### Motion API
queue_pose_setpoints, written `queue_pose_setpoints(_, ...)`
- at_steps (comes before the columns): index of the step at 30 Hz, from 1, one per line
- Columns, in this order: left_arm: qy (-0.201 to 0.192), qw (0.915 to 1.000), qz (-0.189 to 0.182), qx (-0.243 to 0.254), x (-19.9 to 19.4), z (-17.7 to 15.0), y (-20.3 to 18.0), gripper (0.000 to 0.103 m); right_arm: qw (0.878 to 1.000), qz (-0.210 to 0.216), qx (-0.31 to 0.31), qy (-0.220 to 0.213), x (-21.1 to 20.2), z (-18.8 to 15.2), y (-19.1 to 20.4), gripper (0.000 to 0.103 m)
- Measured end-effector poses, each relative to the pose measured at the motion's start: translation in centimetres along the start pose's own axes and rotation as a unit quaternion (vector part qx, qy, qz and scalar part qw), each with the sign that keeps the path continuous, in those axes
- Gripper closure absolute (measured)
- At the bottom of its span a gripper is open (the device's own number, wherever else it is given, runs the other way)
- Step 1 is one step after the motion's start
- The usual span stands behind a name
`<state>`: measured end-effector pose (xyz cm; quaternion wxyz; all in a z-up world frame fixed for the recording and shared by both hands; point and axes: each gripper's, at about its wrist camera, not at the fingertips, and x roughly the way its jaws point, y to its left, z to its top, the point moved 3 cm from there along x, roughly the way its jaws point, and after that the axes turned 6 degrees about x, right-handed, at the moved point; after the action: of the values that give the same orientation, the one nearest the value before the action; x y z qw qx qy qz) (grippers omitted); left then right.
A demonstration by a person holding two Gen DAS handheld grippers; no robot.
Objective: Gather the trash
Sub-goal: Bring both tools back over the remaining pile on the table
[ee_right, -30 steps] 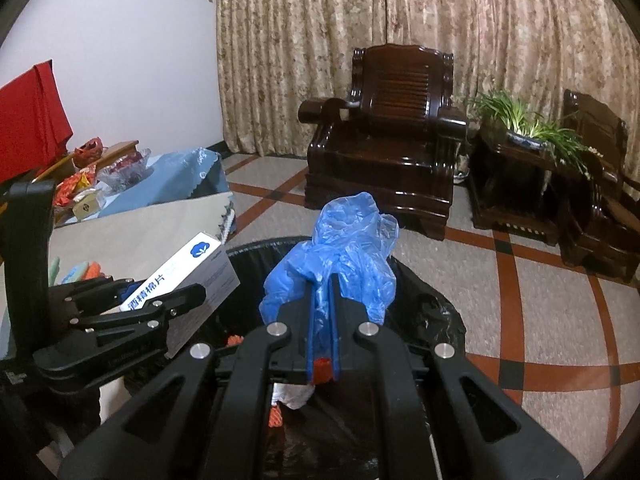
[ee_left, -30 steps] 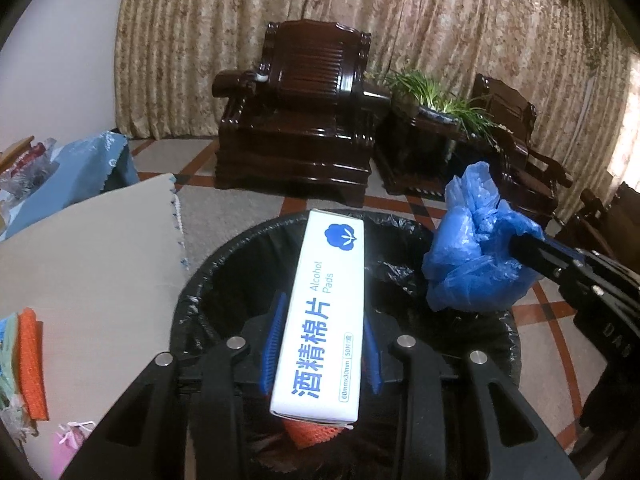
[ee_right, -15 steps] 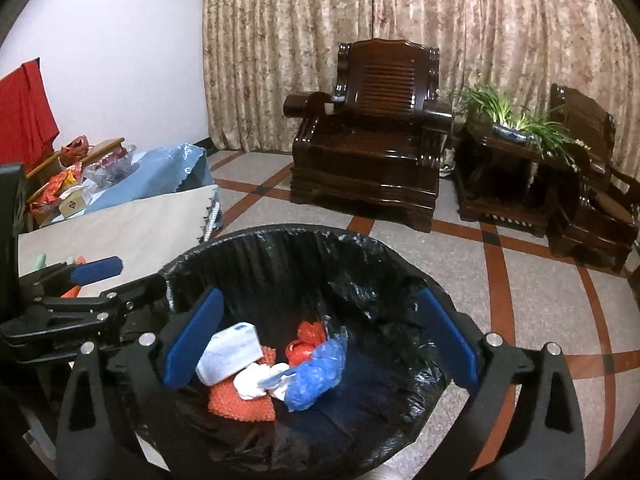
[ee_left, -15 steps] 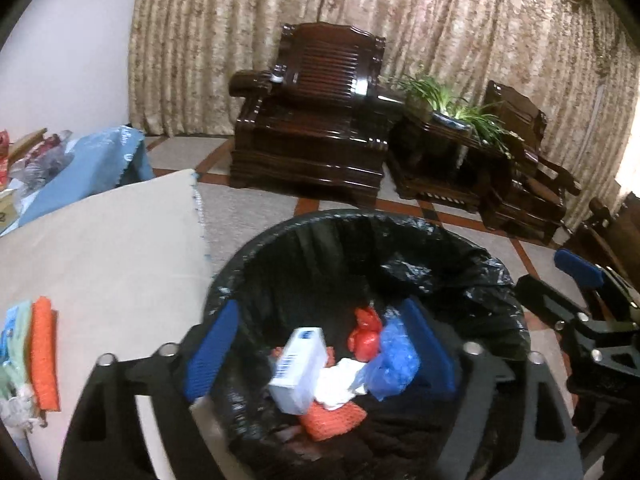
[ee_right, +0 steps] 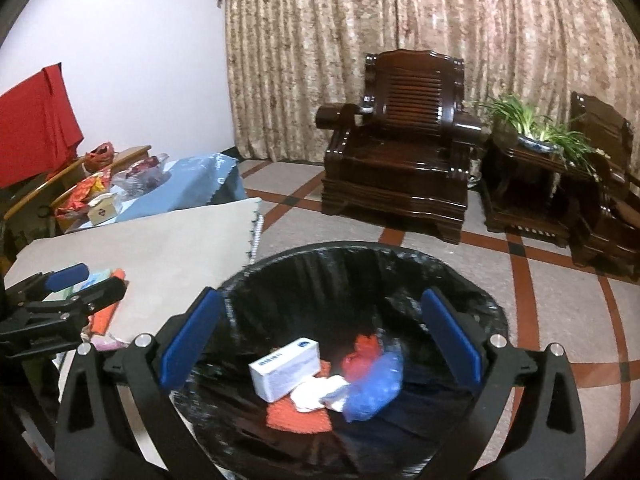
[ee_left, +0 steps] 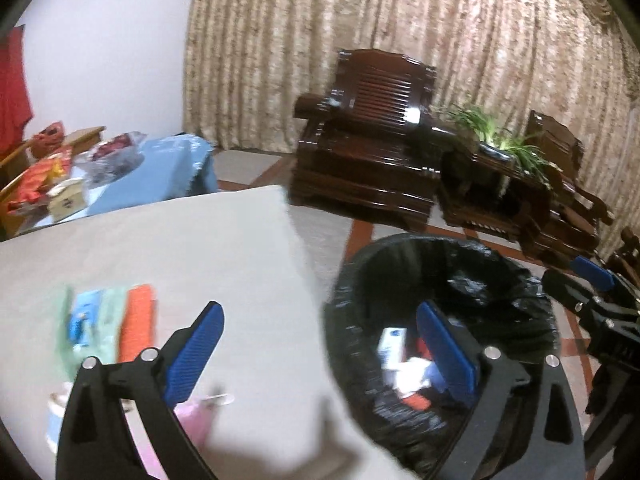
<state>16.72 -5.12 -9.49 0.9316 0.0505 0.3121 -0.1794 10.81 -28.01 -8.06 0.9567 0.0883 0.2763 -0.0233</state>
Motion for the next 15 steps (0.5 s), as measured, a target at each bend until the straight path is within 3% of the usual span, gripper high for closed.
queue_pose_setpoints(15,0.013,0.9947,0.087,-0.054,-3.8,-4.4,10.2,0.008,0.997,0.061,-0.04,0.009,1.4,-0.6,9.0,0.005)
